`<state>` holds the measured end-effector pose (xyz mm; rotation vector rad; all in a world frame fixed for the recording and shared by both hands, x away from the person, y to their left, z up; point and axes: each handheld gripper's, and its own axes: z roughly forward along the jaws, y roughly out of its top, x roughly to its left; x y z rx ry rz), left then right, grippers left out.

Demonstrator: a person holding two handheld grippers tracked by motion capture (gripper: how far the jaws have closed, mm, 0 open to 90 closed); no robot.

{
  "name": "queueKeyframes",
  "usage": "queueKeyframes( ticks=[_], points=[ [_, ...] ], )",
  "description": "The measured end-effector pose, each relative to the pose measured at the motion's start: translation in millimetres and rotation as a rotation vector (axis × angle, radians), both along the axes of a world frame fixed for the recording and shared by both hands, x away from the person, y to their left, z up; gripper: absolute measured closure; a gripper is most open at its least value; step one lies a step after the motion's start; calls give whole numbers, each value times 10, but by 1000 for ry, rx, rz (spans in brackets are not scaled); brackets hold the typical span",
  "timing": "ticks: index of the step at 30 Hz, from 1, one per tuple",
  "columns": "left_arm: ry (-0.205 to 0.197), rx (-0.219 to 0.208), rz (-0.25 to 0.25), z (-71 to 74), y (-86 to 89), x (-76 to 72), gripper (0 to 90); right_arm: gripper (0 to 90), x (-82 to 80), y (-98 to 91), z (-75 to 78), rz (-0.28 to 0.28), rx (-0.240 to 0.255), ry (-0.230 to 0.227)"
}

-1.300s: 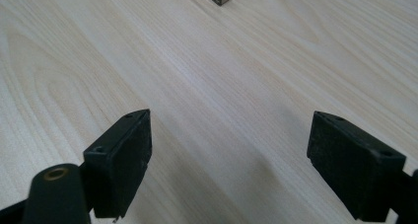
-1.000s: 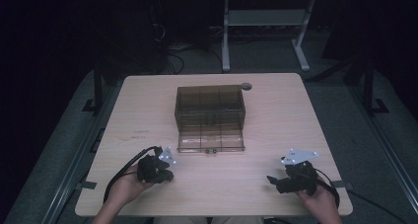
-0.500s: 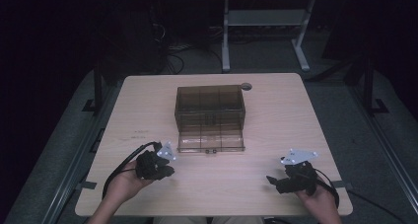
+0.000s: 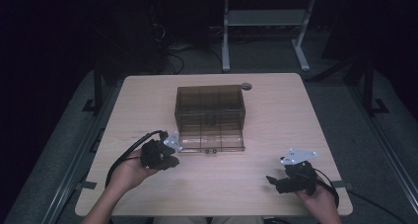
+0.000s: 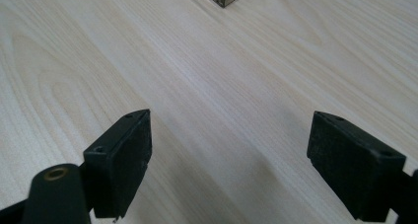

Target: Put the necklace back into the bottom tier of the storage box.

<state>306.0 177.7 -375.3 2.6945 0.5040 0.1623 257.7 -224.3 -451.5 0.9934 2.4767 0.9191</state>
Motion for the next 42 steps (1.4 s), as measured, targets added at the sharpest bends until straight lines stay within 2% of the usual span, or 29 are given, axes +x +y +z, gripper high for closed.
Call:
queueKeyframes(
  ticks=[7,13,24,37,42],
  points=[
    [15,9,-5,53,-76,112,860,166,-1,0,3,-1,4,1],
    [36,0,8,59,-104,223,860,166,7,1,1,-2,9,1],
    [49,-6,17,127,-158,437,861,166,10,7,1,5,5,1],
    [62,-7,18,92,-264,602,860,166,4,9,8,5,11,-2],
    [68,9,21,66,-320,686,860,166,4,11,7,7,11,-2]
  ],
)
